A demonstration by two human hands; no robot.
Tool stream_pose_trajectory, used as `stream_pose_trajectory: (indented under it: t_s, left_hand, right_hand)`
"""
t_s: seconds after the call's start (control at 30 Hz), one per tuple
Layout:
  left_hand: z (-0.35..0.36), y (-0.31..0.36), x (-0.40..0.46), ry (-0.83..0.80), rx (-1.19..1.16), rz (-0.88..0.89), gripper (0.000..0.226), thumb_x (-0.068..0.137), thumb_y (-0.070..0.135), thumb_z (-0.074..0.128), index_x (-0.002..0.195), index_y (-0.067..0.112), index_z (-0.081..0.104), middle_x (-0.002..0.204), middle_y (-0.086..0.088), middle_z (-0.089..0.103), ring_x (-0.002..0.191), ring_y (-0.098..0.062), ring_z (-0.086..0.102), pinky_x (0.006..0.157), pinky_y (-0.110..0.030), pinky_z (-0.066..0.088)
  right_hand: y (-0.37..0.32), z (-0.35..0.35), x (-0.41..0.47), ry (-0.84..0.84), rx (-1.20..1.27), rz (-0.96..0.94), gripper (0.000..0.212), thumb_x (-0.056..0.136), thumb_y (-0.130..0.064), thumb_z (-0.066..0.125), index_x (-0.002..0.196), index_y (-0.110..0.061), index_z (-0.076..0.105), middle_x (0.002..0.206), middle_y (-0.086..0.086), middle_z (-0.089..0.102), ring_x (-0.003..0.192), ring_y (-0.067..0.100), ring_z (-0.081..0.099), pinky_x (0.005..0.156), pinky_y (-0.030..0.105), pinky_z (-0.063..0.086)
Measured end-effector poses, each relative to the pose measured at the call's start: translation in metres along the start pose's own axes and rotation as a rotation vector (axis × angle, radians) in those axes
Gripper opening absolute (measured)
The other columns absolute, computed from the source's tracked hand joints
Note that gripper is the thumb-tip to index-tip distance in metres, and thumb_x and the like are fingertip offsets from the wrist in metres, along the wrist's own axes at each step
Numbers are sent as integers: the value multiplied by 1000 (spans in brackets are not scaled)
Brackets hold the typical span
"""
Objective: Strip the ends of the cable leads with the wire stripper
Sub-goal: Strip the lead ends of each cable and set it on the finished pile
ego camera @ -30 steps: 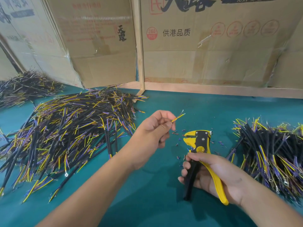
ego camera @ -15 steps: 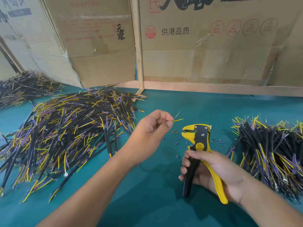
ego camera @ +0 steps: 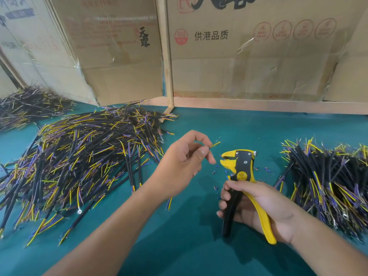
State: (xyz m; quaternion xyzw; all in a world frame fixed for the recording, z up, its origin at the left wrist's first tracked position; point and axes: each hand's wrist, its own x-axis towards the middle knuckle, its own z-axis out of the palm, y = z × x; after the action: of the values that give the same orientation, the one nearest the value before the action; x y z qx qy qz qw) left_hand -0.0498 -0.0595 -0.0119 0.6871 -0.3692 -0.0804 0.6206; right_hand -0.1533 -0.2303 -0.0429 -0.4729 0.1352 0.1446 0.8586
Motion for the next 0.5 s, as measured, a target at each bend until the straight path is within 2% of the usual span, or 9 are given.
stream_pose_trajectory:
  t_s: [0.13,0.3,0.4,0.5]
  left_hand:
    - [1,-4,1,17,33,6,11,106,9,43,100,17,50,83,-2,70,47,-13,33,47,-20,33]
    - [0,-7,1,15,62,27,13,107,12,43,99,20,48,84,2,69,49,-14,34,47,-22,33]
    - [1,-7,1,-8,71,40,12,106,12,42,99,19,48,79,9,59,52,-9,34,50,-21,33]
    - [0,-7,2,22,59,24,12,92,8,50,94,19,48,73,7,44,55,-8,32,51,-16,32]
  right_hand:
    - [0,0,1,9,6,9,14,84,-15,68,79,-3,64,76,16,54,67,31,57,73,47,57]
    - [1,0,1,13,9,9,14,86,-15,66,80,-3,63,76,16,55,67,31,57,73,47,57]
    - [1,-1,1,5,9,3,14,87,-15,65,80,-3,63,76,16,55,67,31,58,74,48,57]
    - [1,-2,1,-21,-1,-8,14,88,-15,66,80,-4,64,77,16,55,68,31,58,76,49,56]
